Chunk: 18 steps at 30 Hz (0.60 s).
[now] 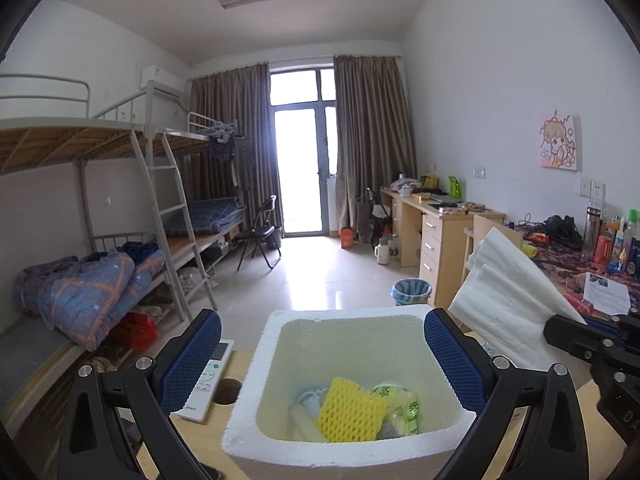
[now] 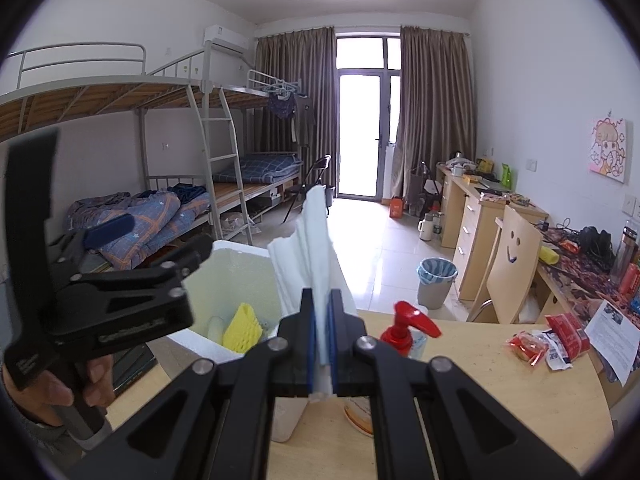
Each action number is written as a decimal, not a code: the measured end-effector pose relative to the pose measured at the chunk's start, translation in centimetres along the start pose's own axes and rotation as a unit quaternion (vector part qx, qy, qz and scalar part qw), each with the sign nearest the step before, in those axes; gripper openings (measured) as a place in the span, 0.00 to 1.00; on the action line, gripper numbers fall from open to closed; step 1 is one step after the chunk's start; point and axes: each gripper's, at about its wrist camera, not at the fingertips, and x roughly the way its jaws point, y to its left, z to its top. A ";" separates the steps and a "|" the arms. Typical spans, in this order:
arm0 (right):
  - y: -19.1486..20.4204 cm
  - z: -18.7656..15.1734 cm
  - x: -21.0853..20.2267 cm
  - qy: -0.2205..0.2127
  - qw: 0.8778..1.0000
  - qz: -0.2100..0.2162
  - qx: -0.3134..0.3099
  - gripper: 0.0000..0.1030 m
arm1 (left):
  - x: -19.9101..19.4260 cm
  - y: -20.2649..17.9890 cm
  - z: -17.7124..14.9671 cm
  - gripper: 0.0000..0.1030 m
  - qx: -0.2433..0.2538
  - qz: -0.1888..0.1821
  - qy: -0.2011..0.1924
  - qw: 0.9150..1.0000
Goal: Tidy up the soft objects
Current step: 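Lower the paper towel into the foam box and open the right tool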
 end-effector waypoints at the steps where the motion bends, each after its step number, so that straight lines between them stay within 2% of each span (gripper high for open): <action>1: 0.2 0.0 0.3 0.000 1.000 -0.002 -0.002 0.08 | -0.2 0.2 0.0 0.99 -0.002 0.003 0.000 1.000; 18: 4.4 1.1 4.5 0.016 0.998 0.064 -0.016 0.08 | -3.0 4.7 -1.5 0.99 -0.027 0.067 0.003 0.997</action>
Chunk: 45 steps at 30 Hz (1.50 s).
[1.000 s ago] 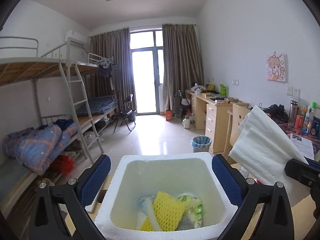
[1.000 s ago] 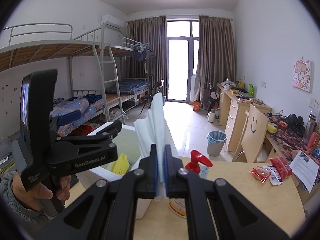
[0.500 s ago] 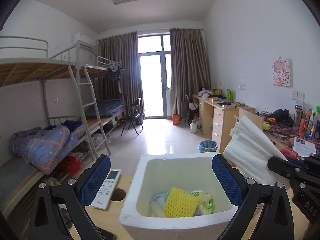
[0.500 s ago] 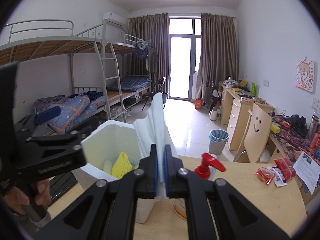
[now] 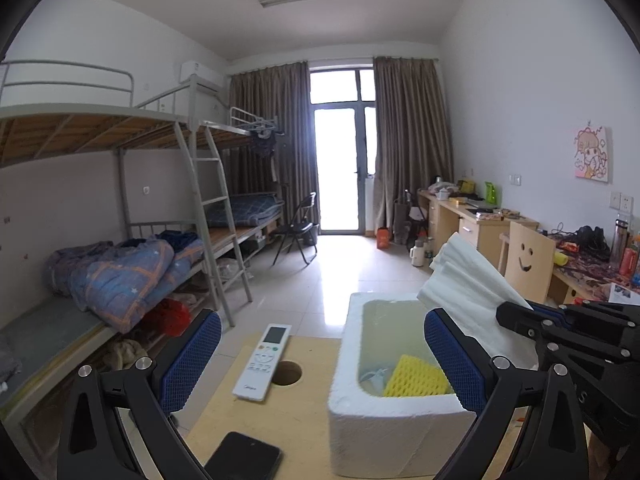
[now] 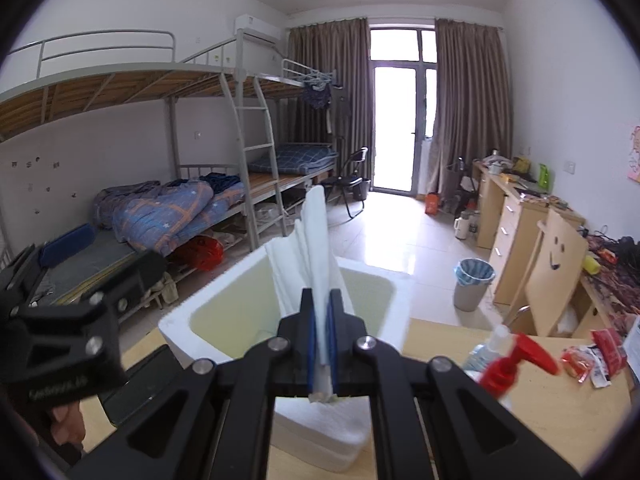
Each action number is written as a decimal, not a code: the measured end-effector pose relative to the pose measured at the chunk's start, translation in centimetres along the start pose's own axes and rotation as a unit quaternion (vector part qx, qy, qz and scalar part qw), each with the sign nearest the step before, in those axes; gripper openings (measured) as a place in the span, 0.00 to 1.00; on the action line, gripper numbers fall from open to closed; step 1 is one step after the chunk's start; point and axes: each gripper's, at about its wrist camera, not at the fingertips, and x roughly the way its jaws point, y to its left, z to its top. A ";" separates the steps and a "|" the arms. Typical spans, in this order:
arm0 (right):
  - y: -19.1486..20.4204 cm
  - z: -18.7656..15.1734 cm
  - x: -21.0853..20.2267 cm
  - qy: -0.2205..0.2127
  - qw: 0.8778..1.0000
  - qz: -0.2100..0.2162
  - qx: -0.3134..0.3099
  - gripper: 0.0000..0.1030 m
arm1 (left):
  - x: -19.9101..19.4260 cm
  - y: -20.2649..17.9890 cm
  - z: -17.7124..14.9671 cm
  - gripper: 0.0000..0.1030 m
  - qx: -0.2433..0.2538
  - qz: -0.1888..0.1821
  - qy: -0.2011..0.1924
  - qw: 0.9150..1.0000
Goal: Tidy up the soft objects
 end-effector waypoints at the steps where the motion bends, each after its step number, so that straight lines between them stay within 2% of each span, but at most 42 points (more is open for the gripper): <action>1: 0.1 0.0 0.3 0.002 1.000 0.003 0.000 0.08 | 0.0 0.3 -0.1 0.99 -0.002 0.005 0.003 1.000; 8: 0.3 0.2 1.7 0.011 1.000 0.016 0.007 0.08 | -0.3 0.9 -0.8 0.99 -0.004 0.019 0.008 1.000; 15: 0.3 0.3 1.5 0.002 1.000 -0.003 -0.002 0.08 | -0.3 1.1 -0.8 0.99 -0.007 0.012 0.001 1.000; 16: 0.3 0.3 1.8 0.004 1.000 -0.006 -0.004 0.10 | -0.4 1.3 -0.8 0.99 -0.008 0.010 0.001 1.000; 18: 0.1 0.5 2.4 0.009 1.000 -0.008 0.004 0.26 | -0.5 1.4 -0.9 0.99 -0.012 0.008 0.001 1.000; 20: -0.4 0.5 2.9 0.012 1.000 -0.013 0.014 0.57 | -0.4 1.6 -1.0 0.99 -0.013 0.007 0.002 1.000; 21: -0.6 0.4 3.0 0.011 1.000 -0.020 0.017 0.61 | -0.5 1.6 -1.0 0.99 -0.014 0.007 0.000 1.000; 23: -0.9 0.2 3.0 0.010 0.999 -0.029 0.021 0.63 | -0.4 1.7 -1.0 0.99 -0.014 0.005 0.002 1.000; 28: -0.8 0.3 2.4 0.010 0.999 -0.021 0.022 0.63 | 0.0 1.6 -1.0 0.99 -0.019 0.004 0.010 1.000; 39: -0.7 0.5 0.5 0.001 1.000 -0.025 0.017 0.64 | -1.1 1.2 -0.7 0.99 -0.010 0.006 0.004 1.000; 45: -1.3 0.2 -2.5 -0.030 0.999 -0.028 0.027 0.85 | -2.0 1.1 -0.6 0.99 -0.017 0.003 0.003 1.000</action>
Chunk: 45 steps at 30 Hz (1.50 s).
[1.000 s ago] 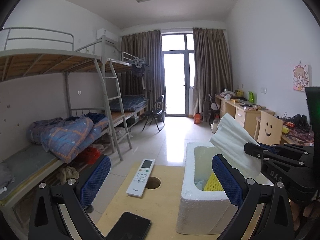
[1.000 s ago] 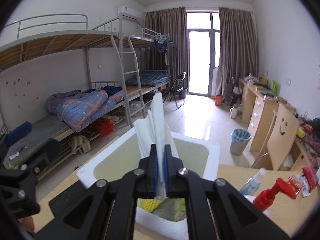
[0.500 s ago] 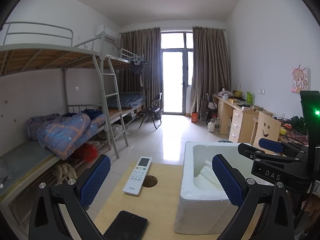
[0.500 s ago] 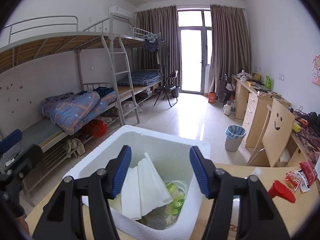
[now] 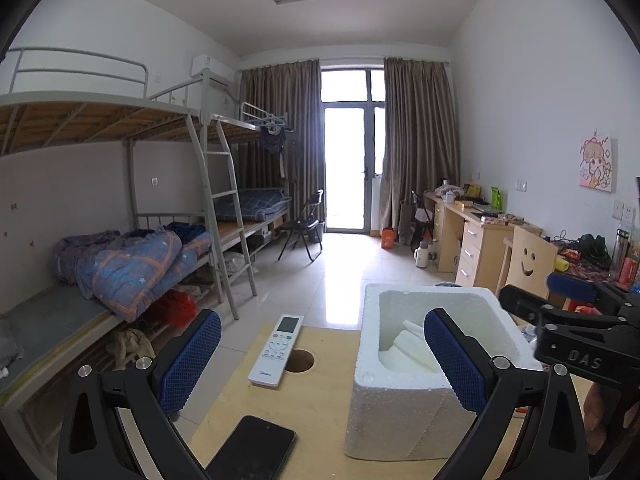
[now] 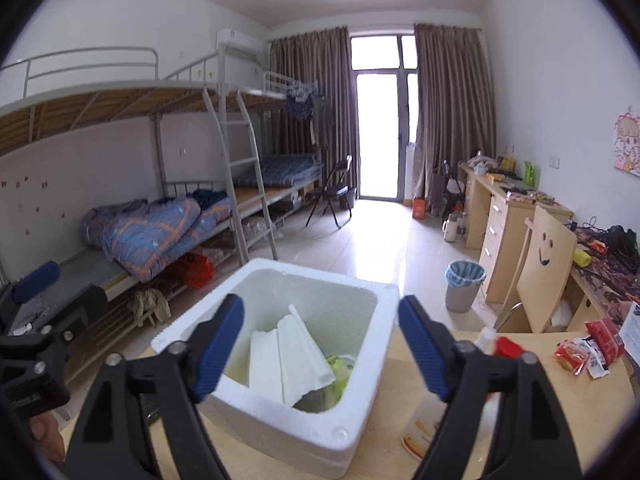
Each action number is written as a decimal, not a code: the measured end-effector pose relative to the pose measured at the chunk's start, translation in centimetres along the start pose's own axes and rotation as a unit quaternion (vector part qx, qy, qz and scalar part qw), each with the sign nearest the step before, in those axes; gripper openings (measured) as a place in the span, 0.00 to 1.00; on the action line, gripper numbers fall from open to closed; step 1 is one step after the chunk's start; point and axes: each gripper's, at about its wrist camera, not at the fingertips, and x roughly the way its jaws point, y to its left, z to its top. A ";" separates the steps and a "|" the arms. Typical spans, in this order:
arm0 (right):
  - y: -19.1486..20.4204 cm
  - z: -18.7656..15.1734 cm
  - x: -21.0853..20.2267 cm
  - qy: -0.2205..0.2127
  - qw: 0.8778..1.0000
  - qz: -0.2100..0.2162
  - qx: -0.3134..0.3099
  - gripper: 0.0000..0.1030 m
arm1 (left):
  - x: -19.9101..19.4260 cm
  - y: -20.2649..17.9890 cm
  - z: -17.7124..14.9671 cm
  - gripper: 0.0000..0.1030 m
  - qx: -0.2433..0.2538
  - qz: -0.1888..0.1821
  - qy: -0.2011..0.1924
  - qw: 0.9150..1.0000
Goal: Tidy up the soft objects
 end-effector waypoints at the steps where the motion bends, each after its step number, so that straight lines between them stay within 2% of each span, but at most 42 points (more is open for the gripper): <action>1: 0.0 0.1 -0.4 -0.005 1.000 -0.003 -0.001 0.88 | -0.2 0.0 0.0 0.99 0.000 0.001 -0.001 1.000; 4: -0.1 -0.1 -2.4 -0.018 1.000 -0.011 -0.008 0.95 | -1.1 -0.5 -0.2 0.99 0.008 -0.006 0.000 1.000; 13: -0.6 0.0 -7.8 -0.045 0.999 -0.024 -0.002 0.98 | -4.6 -1.7 -0.4 0.99 0.009 -0.035 -0.014 0.999; 26: -1.0 -2.1 -14.0 -0.077 0.996 -0.039 0.006 0.98 | -12.0 -3.5 -1.0 0.99 0.015 -0.071 -0.057 0.996; 37: -1.0 -5.8 -18.1 -0.099 0.994 -0.044 0.003 1.00 | -16.5 -4.2 -3.3 0.99 0.010 -0.086 -0.092 0.992; 45: -1.6 -8.6 -20.5 -0.111 0.992 -0.046 0.026 1.00 | -17.6 -4.4 -5.4 0.99 0.008 -0.103 -0.095 0.990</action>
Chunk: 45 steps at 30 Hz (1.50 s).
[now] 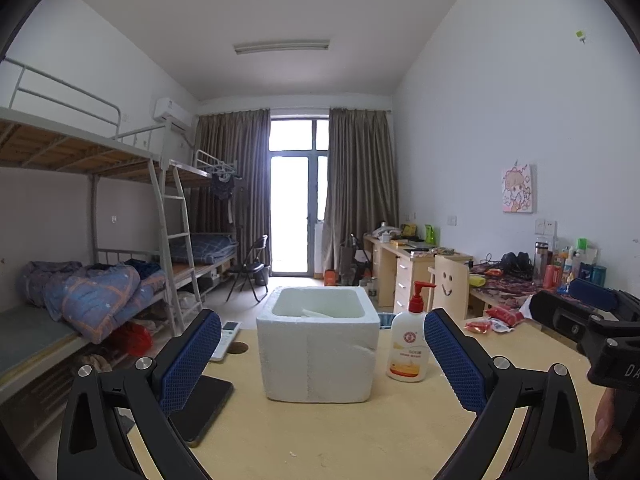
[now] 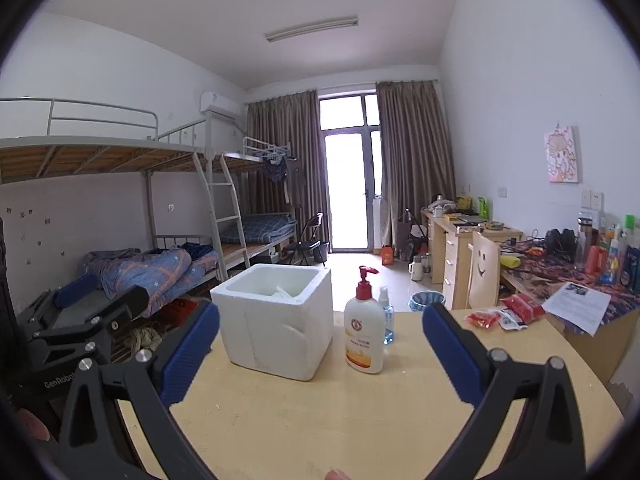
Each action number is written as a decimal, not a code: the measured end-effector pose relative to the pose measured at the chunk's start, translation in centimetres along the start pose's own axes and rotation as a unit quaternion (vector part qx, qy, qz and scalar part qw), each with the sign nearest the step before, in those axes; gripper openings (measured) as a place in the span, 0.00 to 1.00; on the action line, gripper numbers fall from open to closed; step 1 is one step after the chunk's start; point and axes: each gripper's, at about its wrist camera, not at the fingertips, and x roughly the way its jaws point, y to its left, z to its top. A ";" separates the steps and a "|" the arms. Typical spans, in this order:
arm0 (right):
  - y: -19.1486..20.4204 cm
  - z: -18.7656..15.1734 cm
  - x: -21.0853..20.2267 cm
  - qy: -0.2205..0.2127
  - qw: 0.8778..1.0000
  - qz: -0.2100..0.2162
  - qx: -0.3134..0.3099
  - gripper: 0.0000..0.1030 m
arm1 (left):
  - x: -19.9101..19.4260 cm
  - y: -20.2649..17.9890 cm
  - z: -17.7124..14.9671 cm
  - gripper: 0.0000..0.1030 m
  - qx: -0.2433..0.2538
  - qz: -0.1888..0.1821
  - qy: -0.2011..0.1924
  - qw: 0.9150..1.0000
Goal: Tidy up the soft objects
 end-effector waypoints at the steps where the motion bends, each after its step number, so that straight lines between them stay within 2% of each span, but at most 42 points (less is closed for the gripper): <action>1: -0.1 -0.3 -0.4 -0.004 1.000 0.001 0.003 1.00 | -0.2 -0.1 -0.2 0.99 0.001 0.000 -0.001 1.000; 10: 0.1 -1.9 -1.7 -0.022 1.000 -0.005 0.000 1.00 | -1.7 -0.4 -1.7 0.99 -0.007 -0.001 -0.015 1.000; 20: -0.5 -3.8 -2.1 -0.014 1.000 -0.015 0.001 1.00 | -1.8 -1.2 -3.4 0.99 0.001 0.004 -0.004 1.000; 25: -0.5 -4.9 -2.6 -0.011 1.000 -0.020 0.000 1.00 | -2.5 -1.2 -4.4 0.99 -0.008 0.003 -0.012 1.000; 32: 0.1 -6.1 -3.2 -0.013 1.000 -0.023 -0.009 1.00 | -2.6 -1.4 -5.7 0.99 -0.003 -0.005 0.016 1.000; 37: 0.4 -7.3 -3.6 -0.011 0.999 -0.033 -0.018 1.00 | -3.1 -1.3 -6.6 0.99 -0.003 0.002 0.018 1.000; 45: 0.4 -8.5 -4.7 0.000 0.999 -0.033 -0.009 1.00 | -4.3 -1.9 -7.8 0.99 -0.005 -0.009 0.032 0.999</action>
